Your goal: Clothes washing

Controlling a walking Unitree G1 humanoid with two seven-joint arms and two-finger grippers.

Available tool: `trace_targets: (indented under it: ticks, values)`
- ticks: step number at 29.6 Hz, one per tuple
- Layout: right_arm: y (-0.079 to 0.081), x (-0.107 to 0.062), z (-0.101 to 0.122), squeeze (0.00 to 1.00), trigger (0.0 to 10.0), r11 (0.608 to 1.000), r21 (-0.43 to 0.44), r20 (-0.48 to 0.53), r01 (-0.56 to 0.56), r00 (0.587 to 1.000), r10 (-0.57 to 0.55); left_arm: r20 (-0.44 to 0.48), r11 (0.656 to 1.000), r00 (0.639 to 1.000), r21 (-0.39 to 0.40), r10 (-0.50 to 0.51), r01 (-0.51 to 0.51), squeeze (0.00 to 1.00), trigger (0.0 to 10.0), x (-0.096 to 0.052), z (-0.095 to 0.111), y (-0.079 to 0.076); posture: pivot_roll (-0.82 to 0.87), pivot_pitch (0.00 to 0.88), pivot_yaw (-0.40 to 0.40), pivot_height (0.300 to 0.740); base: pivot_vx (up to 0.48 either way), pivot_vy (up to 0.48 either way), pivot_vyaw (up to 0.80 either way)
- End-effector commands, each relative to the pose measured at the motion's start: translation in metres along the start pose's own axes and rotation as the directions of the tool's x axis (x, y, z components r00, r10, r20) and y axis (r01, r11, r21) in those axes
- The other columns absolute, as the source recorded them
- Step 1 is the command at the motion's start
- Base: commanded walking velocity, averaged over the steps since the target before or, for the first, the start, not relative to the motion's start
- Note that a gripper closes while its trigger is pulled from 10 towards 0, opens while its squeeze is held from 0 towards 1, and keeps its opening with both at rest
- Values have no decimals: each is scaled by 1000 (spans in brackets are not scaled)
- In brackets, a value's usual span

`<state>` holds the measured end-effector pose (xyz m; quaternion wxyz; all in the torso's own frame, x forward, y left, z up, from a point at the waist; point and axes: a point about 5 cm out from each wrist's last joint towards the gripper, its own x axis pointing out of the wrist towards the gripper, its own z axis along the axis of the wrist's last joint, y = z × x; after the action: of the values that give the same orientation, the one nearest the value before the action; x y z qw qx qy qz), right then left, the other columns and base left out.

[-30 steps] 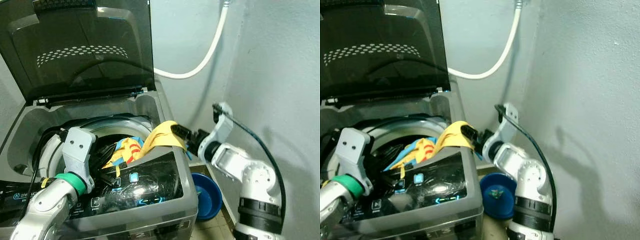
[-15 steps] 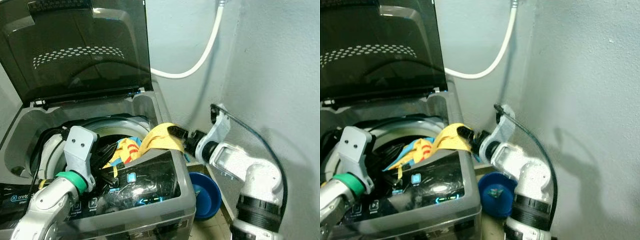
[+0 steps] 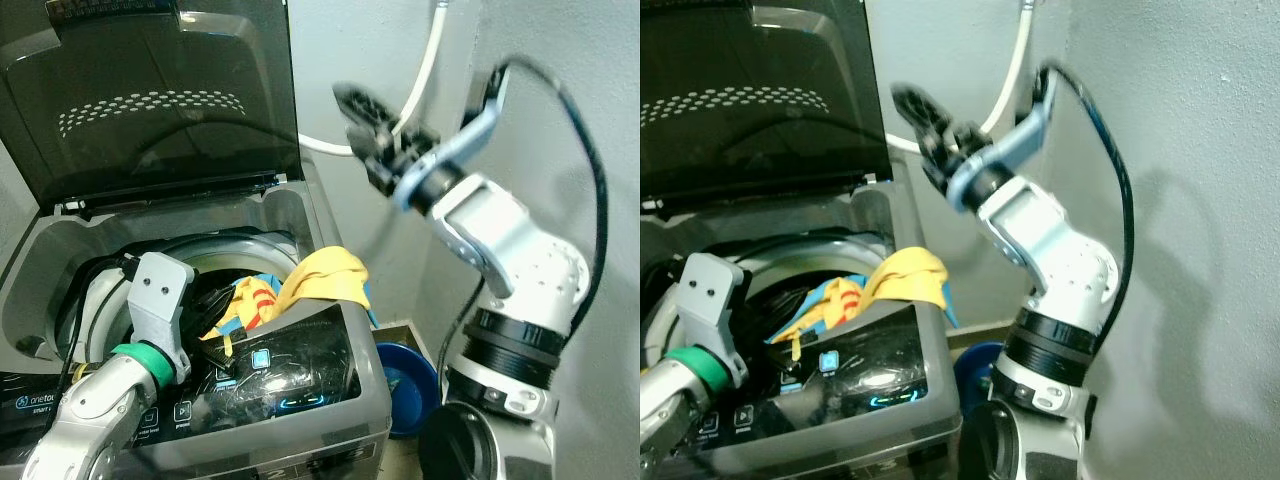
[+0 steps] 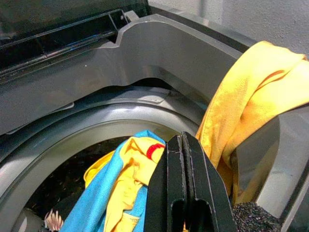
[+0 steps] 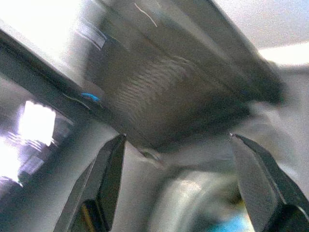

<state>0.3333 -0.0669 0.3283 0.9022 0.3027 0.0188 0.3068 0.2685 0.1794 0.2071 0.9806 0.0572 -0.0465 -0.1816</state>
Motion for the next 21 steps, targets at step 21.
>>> trace_targets:
  ticks: [21]
  values:
    - [-129, -49, -82, 0, 10000, 777, 214, -143, 592, 806, -575, -22, 1000, 1000, 5, -2, 2, 0, 10000, -1, -6, 1, 48, 47, 126, 740, 0, 0, 0]
